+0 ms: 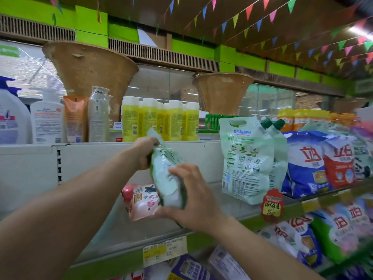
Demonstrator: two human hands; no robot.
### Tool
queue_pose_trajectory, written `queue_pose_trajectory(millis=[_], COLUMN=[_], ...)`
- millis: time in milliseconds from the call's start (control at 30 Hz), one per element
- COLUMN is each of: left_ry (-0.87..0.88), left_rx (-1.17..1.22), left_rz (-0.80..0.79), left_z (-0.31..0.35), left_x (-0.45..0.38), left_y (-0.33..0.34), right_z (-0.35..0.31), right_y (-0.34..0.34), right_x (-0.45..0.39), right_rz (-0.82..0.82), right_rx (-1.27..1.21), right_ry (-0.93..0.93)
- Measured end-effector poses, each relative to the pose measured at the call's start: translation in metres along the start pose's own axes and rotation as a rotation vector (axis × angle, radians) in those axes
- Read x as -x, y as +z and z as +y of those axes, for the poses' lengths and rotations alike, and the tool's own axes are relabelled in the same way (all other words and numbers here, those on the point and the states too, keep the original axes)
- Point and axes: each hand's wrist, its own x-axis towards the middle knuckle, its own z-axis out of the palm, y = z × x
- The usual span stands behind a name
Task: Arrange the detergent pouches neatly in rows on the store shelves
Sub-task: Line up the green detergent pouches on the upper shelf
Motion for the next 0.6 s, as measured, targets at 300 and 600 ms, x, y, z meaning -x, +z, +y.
queue_pose_trajectory(millis=[300,600], left_ry=[0.227,0.202], left_rx=[0.088,-0.131], left_rz=[-0.236,-0.321], left_z=[0.028,0.016], left_x=[0.044,0.026], left_y=[0.020,-0.009], right_z=[0.023,0.046], right_y=[-0.047,-0.073], right_x=[-0.036,-0.020], right_rz=[0.399,0.177], right_rx=[-0.231,-0.847], right_ry=[0.775,0.901])
